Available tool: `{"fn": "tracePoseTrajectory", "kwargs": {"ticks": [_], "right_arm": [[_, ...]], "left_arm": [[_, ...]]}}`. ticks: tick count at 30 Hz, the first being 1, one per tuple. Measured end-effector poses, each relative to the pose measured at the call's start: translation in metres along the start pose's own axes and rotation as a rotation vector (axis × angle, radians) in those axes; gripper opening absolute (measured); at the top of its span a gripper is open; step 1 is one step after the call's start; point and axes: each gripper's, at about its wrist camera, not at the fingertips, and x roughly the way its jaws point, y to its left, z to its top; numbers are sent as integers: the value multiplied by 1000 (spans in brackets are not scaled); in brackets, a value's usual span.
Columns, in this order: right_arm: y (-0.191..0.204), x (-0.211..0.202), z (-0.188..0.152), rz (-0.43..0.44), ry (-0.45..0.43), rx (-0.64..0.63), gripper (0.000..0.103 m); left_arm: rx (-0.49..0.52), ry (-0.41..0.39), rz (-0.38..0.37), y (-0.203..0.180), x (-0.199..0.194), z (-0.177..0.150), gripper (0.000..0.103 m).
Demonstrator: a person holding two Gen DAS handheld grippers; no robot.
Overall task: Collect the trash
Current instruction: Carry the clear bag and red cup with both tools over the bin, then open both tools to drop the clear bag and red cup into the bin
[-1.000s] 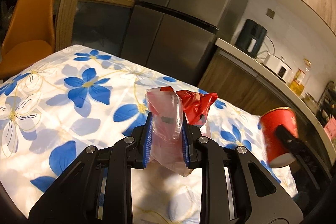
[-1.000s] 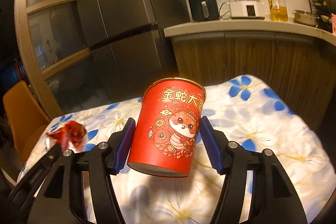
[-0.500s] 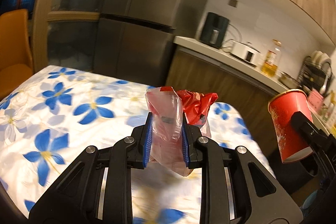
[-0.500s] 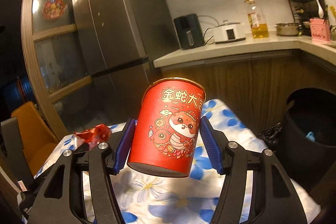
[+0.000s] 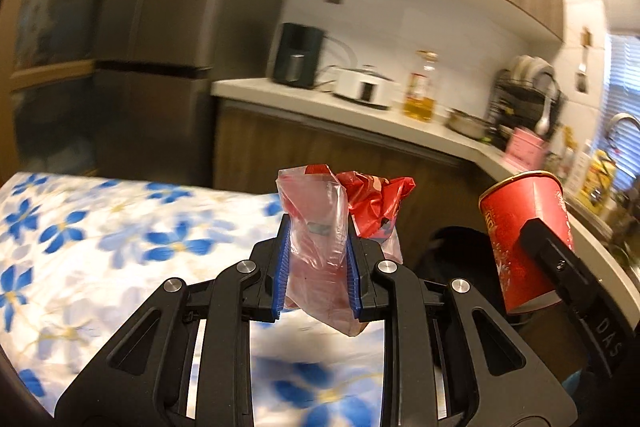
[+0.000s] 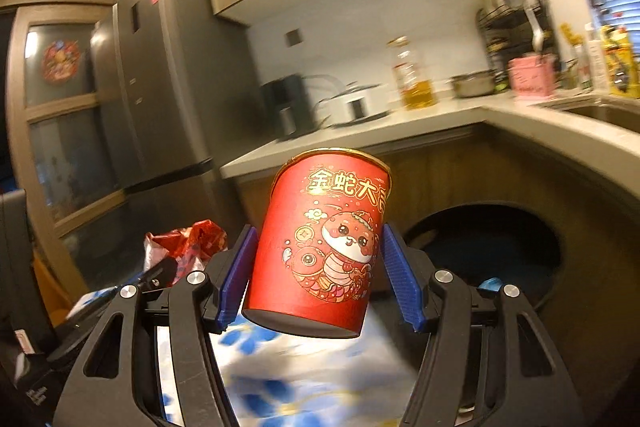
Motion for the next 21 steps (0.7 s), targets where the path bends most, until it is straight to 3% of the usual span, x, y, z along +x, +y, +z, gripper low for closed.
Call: {"fn": "tracePoseTrajectory", "kwargs": {"ticks": [8, 15, 21], "right_arm": [[-74, -8, 19, -109, -68, 61, 62], [-114, -4, 22, -136, -79, 113, 62], [-126, 9, 24, -130, -79, 136, 63]], "left_arm": [[61, 1, -125, -83, 29, 1, 23], [99, 16, -178, -125, 59, -3, 23], [122, 30, -203, -142, 79, -10, 23]]}}
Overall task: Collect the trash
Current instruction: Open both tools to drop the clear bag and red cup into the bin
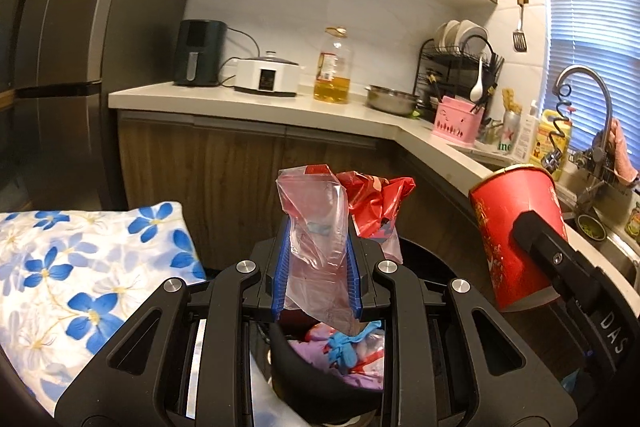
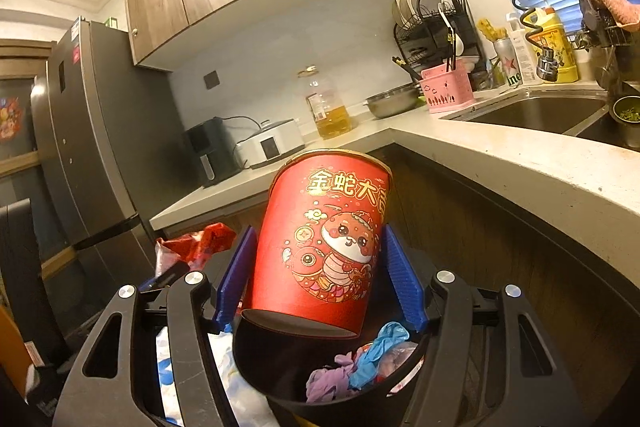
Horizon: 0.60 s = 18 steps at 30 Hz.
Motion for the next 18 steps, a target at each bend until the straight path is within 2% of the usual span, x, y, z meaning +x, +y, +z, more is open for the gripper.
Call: {"fn": "tracePoseTrajectory", "kwargs": {"ticks": [6, 7, 9, 10, 11, 14, 18], "right_arm": [[-3, 16, 0, 9, 12, 2, 64], [-5, 18, 0, 10, 15, 3, 64], [-5, 24, -2, 13, 24, 3, 64], [-5, 26, -3, 16, 29, 4, 65], [-5, 29, -2, 21, 33, 5, 68], [-8, 36, -3, 23, 49, 13, 72], [-6, 36, -6, 16, 62, 11, 78]], "left_arm": [[4, -3, -35, 0, 15, -1, 24], [3, -1, -40, 1, 17, -2, 28], [7, 9, -43, 3, 22, -4, 46], [7, 8, -41, 5, 23, -5, 66], [1, -3, -42, 8, 23, -7, 74], [-7, -8, 1, 18, 23, -8, 83], [-53, 11, 52, 38, 22, -7, 86]]}}
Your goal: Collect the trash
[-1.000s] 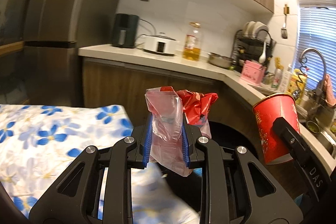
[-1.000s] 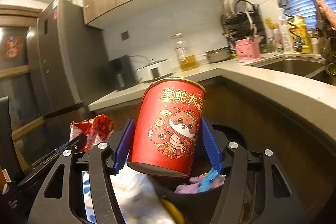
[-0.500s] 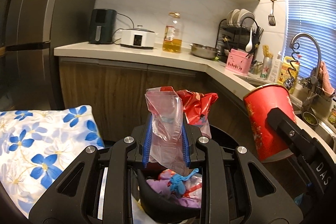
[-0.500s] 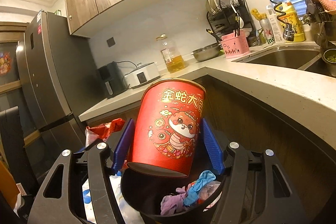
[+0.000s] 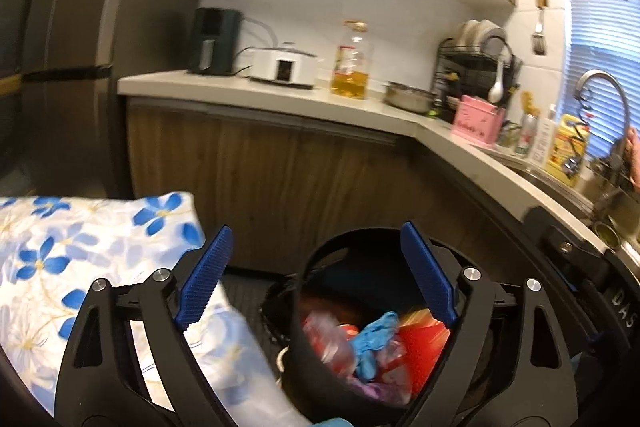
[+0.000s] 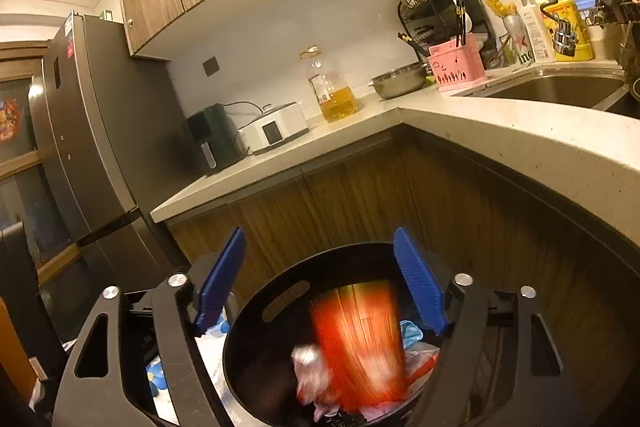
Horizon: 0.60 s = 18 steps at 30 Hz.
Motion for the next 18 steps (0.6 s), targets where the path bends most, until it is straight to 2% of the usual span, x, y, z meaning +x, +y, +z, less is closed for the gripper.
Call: {"fn": "tracePoseTrajectory", "kwargs": {"ticks": [10, 18], "right_arm": [[31, -30, -16, -65, 31, -143, 97], [65, -69, -28, -48, 55, -239, 97]], "left_arm": [[31, -36, 125, 24, -53, -7, 96], [59, -30, 224, 49, -115, -20, 97]]}}
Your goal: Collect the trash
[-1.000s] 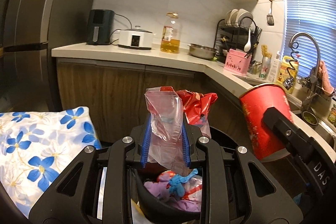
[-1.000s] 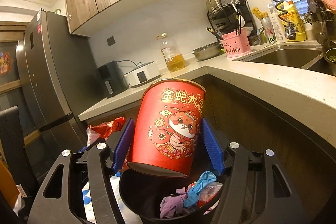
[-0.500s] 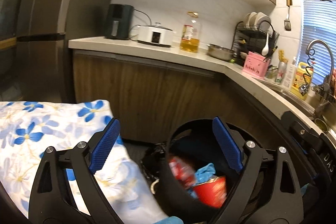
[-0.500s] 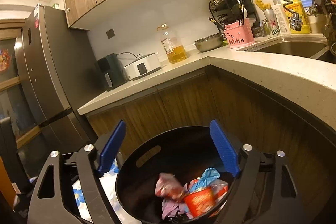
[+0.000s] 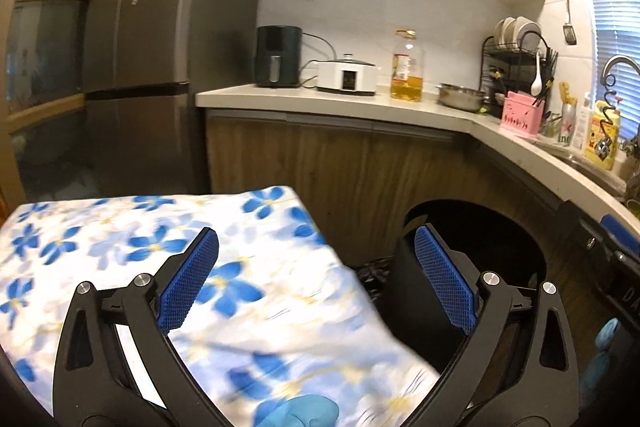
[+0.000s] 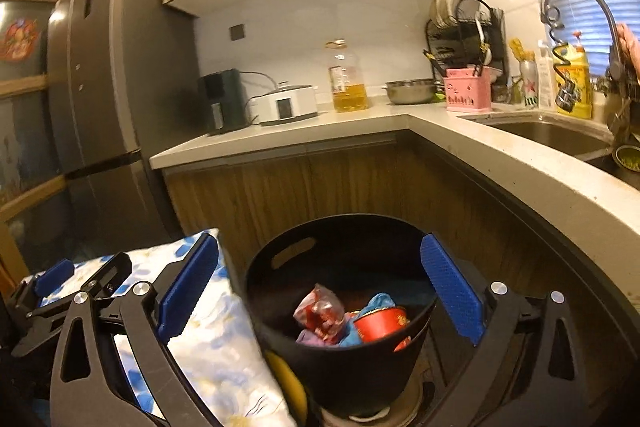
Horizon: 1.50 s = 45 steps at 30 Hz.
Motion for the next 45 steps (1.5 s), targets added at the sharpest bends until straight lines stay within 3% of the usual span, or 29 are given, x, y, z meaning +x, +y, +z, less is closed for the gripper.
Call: {"fn": "tracePoseTrajectory", "kwargs": {"ticks": [12, 26, 35, 45], "right_arm": [[47, -79, -16, 4, 54, -48, 97], [90, -177, -34, -40, 15, -86, 97], [101, -217, -42, -91, -18, -95, 97], [108, -233, -44, -101, -43, -94, 97]], "left_arm": [[-35, 3, 44, 53, -93, -18, 97], [-66, -42, 26, 98, -187, -36, 97], [-62, -61, 17, 107, -218, -46, 97], [-59, -68, 1, 110, -230, -49, 97]]}}
